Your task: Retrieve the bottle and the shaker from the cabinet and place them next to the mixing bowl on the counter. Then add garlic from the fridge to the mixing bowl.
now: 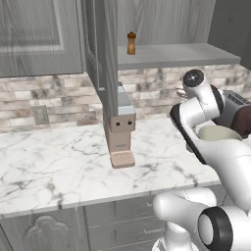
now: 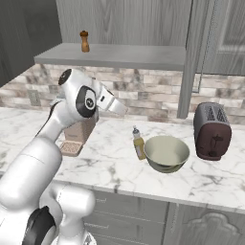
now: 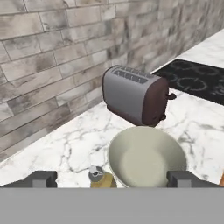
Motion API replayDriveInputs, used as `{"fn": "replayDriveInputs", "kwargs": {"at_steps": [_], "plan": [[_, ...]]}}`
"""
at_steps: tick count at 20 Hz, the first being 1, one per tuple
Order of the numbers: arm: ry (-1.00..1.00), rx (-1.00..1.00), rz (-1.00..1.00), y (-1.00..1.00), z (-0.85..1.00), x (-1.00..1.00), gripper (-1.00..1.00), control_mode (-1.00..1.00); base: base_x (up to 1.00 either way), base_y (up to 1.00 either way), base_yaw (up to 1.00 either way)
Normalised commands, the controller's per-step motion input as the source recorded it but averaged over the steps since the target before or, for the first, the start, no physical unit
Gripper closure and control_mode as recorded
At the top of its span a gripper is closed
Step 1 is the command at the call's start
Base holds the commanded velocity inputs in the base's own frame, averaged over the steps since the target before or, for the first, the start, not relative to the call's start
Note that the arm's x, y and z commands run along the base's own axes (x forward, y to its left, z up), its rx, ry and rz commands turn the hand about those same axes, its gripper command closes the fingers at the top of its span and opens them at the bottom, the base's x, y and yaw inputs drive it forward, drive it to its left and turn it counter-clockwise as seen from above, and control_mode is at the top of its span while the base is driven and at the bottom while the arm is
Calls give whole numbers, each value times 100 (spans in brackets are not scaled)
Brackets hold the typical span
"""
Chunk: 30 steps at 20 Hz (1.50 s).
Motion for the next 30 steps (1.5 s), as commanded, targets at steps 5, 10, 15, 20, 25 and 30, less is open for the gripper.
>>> {"fn": "replayDriveInputs", "kwargs": {"at_steps": [5,10,15,20,25,30], "plan": [[-6,4,16,11,41,-49,-100,-100,0,0,0],[-9,1,9,44,58,-47,-100,-100,0,0,0],[0,0,26,50,56,-19,-100,-100,0,0,0],[4,0,38,57,29,-23,-100,-100,0,0,0],[-15,1,26,40,18,-36,-100,-100,0,0,0],[-8,0,3,65,29,33,-100,-100,0,0,0]]}}
